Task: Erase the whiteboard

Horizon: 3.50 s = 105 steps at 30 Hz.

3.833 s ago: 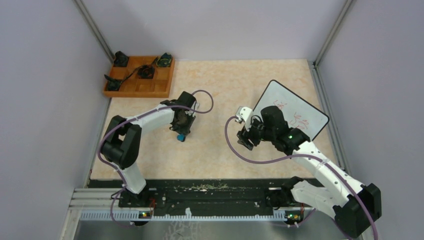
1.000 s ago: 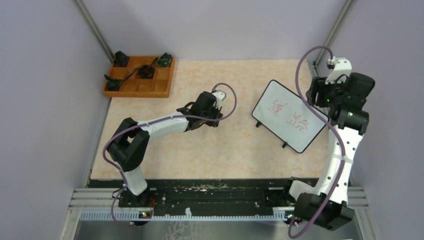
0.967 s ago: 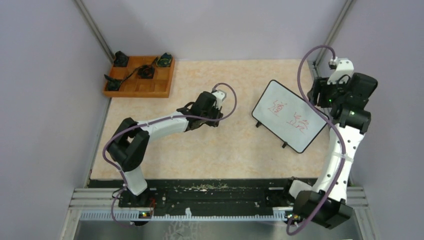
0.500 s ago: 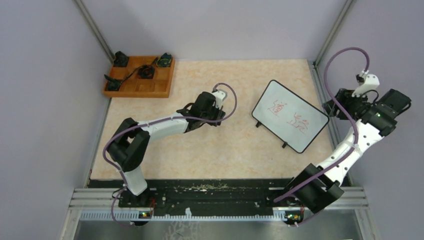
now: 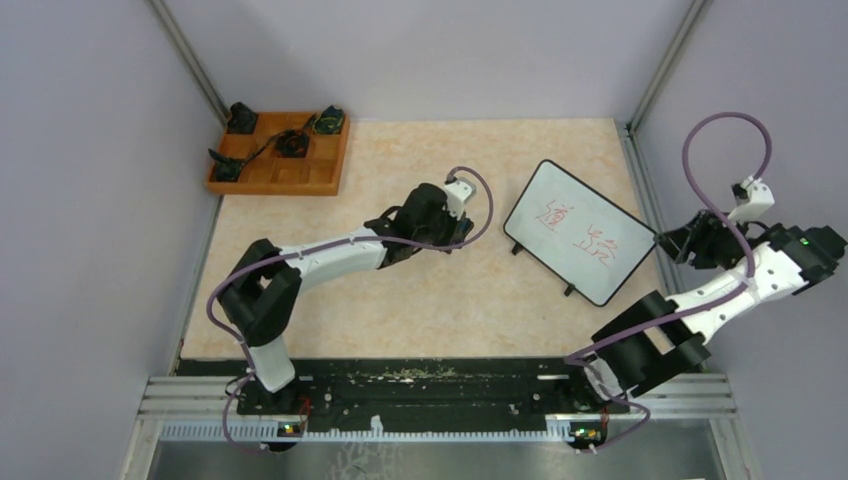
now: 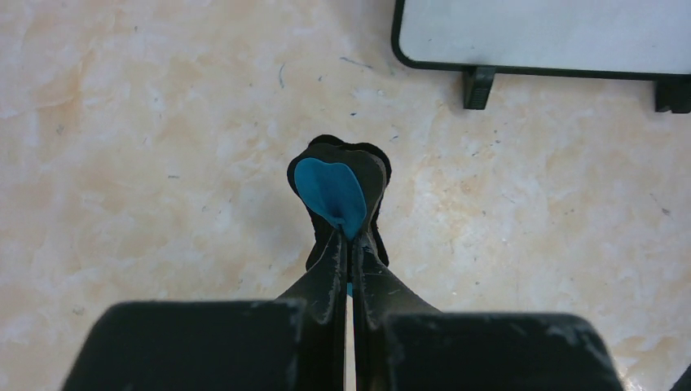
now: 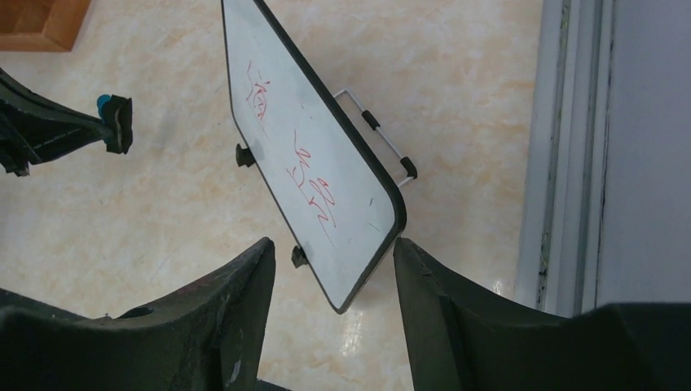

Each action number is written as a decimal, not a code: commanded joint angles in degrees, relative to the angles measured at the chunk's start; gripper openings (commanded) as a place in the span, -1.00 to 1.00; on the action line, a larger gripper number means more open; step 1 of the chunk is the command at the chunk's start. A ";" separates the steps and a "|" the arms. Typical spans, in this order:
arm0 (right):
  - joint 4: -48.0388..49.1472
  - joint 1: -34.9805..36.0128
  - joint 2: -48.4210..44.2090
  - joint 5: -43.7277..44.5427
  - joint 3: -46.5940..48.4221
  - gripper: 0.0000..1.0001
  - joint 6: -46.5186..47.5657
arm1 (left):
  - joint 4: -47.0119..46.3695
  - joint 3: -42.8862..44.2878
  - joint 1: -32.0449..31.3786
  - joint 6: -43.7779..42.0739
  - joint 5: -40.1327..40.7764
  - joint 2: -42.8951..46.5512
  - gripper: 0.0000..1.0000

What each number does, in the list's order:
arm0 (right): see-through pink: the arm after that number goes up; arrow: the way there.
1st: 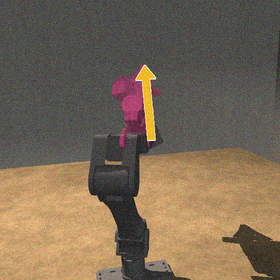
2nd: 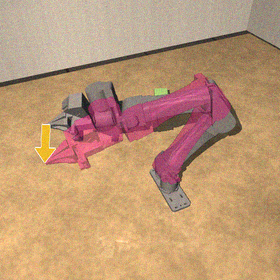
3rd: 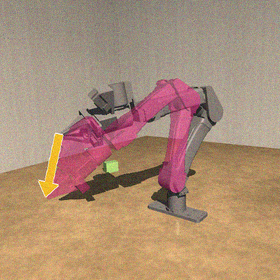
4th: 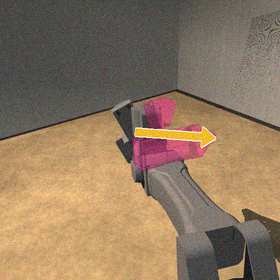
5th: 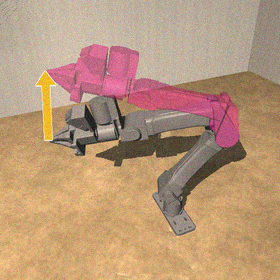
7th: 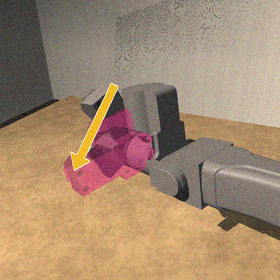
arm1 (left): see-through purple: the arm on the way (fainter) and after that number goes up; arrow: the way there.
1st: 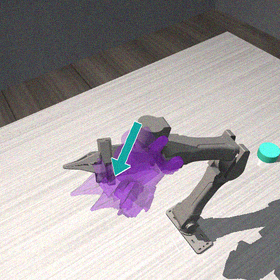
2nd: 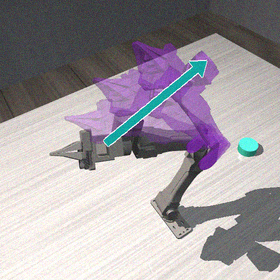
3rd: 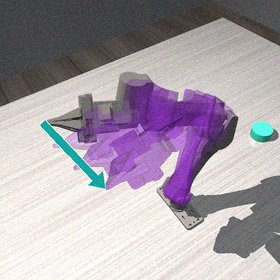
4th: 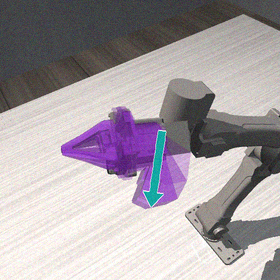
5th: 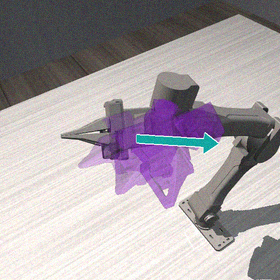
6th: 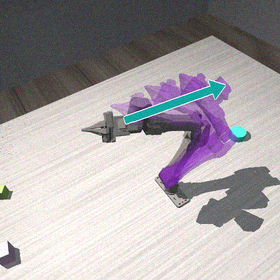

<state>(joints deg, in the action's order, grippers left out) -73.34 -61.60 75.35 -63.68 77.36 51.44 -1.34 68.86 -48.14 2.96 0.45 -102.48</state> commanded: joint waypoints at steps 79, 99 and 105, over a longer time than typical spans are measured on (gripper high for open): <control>-12.08 5.35 31.42 -8.34 6.50 -0.30 30.30 | 4.40 26.73 -8.67 -3.22 -2.43 -12.75 -1.00; -12.35 5.29 27.52 -8.33 4.87 -1.00 30.22 | 4.54 36.27 -9.69 -4.37 0.81 -19.22 -1.00; -12.33 5.33 26.20 -7.36 3.90 -1.00 30.45 | 3.58 40.74 -9.69 -5.04 2.89 -22.66 -1.00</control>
<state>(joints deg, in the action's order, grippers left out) -90.43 -55.77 104.36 -71.48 80.97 79.96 3.81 106.06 -57.52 -0.95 1.13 -123.07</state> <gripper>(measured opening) 0.042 0.007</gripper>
